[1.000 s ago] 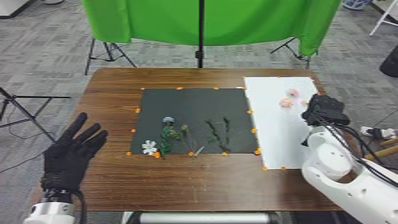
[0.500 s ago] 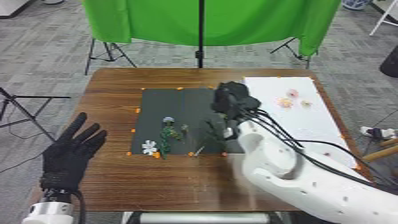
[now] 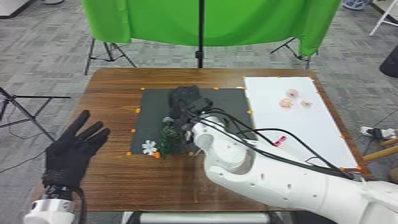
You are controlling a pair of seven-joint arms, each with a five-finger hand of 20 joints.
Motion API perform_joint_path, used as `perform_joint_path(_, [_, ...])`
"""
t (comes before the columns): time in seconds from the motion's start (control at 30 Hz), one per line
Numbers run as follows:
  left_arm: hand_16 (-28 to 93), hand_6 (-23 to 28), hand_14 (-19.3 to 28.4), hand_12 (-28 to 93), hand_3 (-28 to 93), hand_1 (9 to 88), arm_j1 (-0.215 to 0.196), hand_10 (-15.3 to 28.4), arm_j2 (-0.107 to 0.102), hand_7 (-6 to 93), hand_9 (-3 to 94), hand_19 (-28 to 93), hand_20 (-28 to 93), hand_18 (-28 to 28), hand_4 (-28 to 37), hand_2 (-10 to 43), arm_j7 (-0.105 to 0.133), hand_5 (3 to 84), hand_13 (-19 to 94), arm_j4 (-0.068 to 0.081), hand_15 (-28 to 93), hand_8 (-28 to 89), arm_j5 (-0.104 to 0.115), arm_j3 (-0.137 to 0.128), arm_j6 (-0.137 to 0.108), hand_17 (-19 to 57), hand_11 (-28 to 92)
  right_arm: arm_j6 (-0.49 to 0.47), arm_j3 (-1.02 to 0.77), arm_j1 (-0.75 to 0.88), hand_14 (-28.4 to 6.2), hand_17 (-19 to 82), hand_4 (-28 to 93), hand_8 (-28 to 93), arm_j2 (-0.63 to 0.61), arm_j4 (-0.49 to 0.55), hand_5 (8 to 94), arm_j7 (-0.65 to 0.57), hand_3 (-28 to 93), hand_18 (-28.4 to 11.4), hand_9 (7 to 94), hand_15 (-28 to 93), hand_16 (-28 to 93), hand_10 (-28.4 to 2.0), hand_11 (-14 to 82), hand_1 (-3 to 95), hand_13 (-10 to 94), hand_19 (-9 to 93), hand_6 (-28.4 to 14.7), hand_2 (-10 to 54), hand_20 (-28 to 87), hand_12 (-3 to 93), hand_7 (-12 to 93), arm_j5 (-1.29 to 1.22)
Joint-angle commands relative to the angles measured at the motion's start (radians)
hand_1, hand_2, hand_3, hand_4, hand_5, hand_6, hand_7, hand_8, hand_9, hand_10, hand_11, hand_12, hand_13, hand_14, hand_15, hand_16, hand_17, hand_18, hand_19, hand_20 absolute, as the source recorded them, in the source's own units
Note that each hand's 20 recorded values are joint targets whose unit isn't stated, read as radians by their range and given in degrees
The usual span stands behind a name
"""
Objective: Arrange flowers
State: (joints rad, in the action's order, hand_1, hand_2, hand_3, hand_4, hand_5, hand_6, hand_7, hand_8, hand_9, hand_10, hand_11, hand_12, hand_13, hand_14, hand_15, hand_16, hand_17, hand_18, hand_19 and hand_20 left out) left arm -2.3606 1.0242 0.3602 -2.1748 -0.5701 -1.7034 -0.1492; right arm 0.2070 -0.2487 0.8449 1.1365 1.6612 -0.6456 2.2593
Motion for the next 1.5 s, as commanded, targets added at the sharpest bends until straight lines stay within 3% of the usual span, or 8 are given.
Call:
perform_joint_path(0.03, [-5,6.5,26.3,9,82,21.6,0.016,19.0,-0.015,9.3,35.6,53,1,28.4,-28.3,6.1,-0.001,34.3,28,0.009,35,-12,0.006,0.006,0.002,-9.9,17,-0.055,0.035,-0.015,-5.8,31,-28,-1,0.037,-0.033,84.7,-0.016,70,-19.4,89.8,69,23,-6.5,25.8,53.7,73,89,4.6,-9.5,36,34.5,19,0.019])
perform_joint_path(0.13, [-3,6.4,25.3,9,82,21.7,0.021,19.2,-0.006,10.0,36.4,51,3,28.4,-28.3,6.1,-0.011,34.4,30,0.01,34,-12,-0.002,0.001,0.007,-9.6,17,-0.085,0.037,-0.013,-6.2,30,-28,-2,0.038,-0.037,83.4,-0.017,70,-19.5,89.0,70,22,-6.6,26.4,52.9,72,89,4.4,-9.5,36,34.5,18,0.037])
perform_joint_path(0.27, [-3,6.4,25.1,8,82,22.0,0.023,19.5,-0.029,9.4,37.2,50,5,28.4,-28.3,6.1,0.003,34.8,32,0.011,33,-12,0.015,0.01,-0.004,-8.8,17,-0.157,0.034,-0.008,-6.9,30,-28,-3,0.043,-0.037,81.1,-0.05,70,-19.7,87.6,72,19,-7.0,29.2,51.0,71,89,4.6,-9.5,37,32.8,18,0.06])
perform_joint_path(0.5, [-3,6.6,25.1,8,82,22.3,0.027,19.6,-0.002,9.2,37.6,50,6,28.4,-28.3,6.0,-0.025,34.9,32,0.011,34,-12,-0.004,-0.001,0.01,-8.3,18,-0.209,0.025,0.005,-8.7,27,-28,-5,0.034,-0.025,74.4,-0.038,74,-20.9,83.3,77,20,-8.7,39.3,44.0,68,90,4.0,-9.5,39,27.2,17,0.093])
perform_joint_path(0.8, [-4,6.7,24.9,7,82,22.5,0.027,20.3,0.002,9.0,38.1,50,7,28.4,-28.3,6.0,-0.03,35.1,33,0.012,35,-12,-0.007,0.001,0.015,-8.1,19,-0.281,-0.001,0.015,-10.6,25,-28,-14,0.035,-0.004,68.6,-0.053,78,-22.2,75.4,78,18,-11.8,46.4,36.2,65,89,2.0,-9.5,41,20.5,16,0.093])
perform_joint_path(1.07, [-4,6.7,25.0,7,83,22.5,0.006,19.6,-0.006,9.4,37.4,50,8,28.4,-28.3,5.9,-0.017,35.0,32,0.007,35,-12,0.002,0.0,0.005,-8.0,19,-0.253,-0.017,0.027,-11.1,24,-28,-13,0.015,0.022,67.4,-0.06,78,-22.6,74.3,79,17,-12.3,47.0,36.1,64,89,1.2,-9.5,42,19.6,16,0.099])
perform_joint_path(1.23, [-4,6.5,25.6,7,83,22.5,0.0,18.8,0.0,9.5,36.6,50,8,28.4,-28.3,6.0,-0.027,34.7,31,0.005,35,-12,-0.001,-0.003,0.006,-8.4,18,-0.2,-0.042,0.034,-11.2,24,-28,-13,0.005,0.058,70.5,-0.048,78,-22.7,74.6,79,17,-12.4,47.3,36.1,64,89,0.7,-9.5,42,19.5,18,0.097])
perform_joint_path(1.5, [-3,5.8,26.1,8,83,21.8,-0.017,18.6,0.003,9.5,34.7,49,9,28.4,-28.3,6.3,-0.005,33.9,28,0.0,34,-11,0.001,0.002,0.002,-8.9,16,-0.123,-0.105,0.027,-11.3,24,-28,-13,-0.06,0.133,71.8,-0.065,79,-22.9,75.1,79,17,-12.7,47.1,34.4,65,89,0.7,-9.5,43,19.5,18,0.042])
